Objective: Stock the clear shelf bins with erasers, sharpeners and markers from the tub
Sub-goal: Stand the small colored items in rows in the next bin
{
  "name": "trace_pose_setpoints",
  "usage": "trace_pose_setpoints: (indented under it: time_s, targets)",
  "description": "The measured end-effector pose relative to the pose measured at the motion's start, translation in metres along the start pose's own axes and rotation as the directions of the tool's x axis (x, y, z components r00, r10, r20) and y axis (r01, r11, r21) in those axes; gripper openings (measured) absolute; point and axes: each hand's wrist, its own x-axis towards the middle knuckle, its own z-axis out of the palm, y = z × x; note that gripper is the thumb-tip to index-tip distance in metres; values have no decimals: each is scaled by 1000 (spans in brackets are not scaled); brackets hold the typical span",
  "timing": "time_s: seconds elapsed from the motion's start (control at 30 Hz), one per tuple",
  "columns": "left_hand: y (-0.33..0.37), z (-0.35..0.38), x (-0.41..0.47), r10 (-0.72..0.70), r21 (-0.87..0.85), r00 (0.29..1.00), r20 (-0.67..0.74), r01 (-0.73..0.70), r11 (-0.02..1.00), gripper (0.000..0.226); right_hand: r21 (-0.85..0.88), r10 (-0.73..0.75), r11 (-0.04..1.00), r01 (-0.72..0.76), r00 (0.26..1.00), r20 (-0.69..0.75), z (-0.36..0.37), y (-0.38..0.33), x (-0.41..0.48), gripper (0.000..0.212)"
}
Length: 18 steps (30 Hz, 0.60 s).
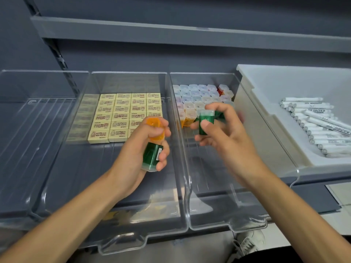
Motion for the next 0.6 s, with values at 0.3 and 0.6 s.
trace_pose_setpoints:
  time_s: [0.3, 0.6]
  targets:
    - [-10, -4, -2, 117, 457, 993, 30, -117, 882, 19, -499, -98, 864, -71, 947, -305, -31, 32, 21, 28]
    - [-11, -7, -3, 113, 477, 992, 51, -124, 870, 20, -564, -156, 824, -59, 933, -326, -26, 49, 45, 28]
